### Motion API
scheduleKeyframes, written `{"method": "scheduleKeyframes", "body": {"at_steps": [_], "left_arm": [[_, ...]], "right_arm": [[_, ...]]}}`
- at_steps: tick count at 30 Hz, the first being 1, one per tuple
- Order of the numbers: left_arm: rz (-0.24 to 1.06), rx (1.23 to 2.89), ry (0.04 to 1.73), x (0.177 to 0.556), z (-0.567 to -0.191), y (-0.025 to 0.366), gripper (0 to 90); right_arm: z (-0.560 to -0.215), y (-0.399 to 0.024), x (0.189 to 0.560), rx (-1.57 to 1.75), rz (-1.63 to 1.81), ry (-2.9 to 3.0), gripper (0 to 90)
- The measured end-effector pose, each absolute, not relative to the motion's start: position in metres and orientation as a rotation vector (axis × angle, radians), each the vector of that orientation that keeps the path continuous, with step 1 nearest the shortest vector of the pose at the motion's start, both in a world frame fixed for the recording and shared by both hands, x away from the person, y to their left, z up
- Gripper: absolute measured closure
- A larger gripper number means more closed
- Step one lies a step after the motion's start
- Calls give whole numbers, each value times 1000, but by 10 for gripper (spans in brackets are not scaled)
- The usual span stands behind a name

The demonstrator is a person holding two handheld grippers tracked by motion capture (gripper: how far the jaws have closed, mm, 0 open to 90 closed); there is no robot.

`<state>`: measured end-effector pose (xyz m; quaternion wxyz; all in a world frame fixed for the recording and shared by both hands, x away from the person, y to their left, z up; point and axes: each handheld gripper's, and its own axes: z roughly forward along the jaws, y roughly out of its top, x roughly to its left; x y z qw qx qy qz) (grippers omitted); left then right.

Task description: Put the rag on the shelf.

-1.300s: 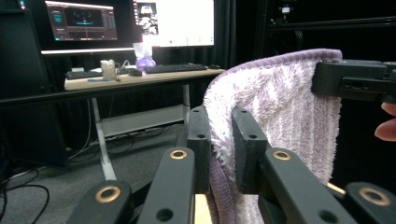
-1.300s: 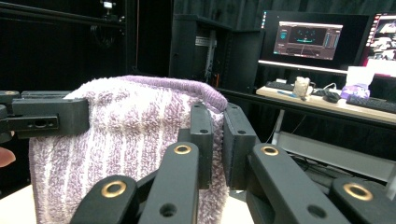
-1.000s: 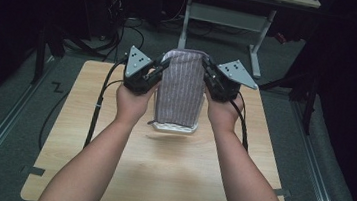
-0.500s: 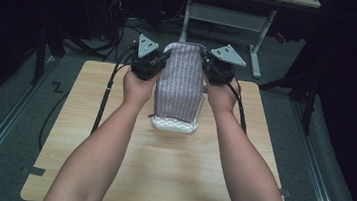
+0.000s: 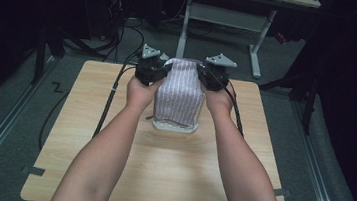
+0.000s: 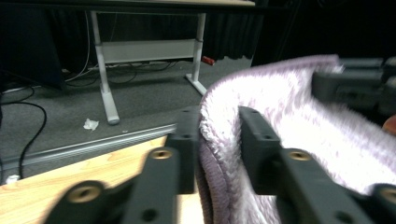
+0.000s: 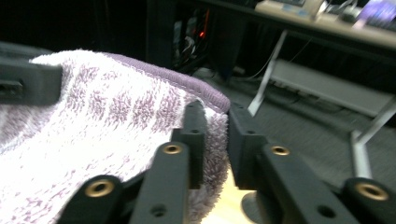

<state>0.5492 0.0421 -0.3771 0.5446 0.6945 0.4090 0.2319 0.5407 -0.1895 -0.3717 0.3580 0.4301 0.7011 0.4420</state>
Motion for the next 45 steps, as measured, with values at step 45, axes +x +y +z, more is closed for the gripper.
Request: {"method": "scheduleKeyframes", "body": {"at_steps": [45], "left_arm": [[611, 1551, 931, 480, -358, 77, 506]], "right_arm": [[-355, -207, 455, 1000, 1222, 1790, 611]]}}
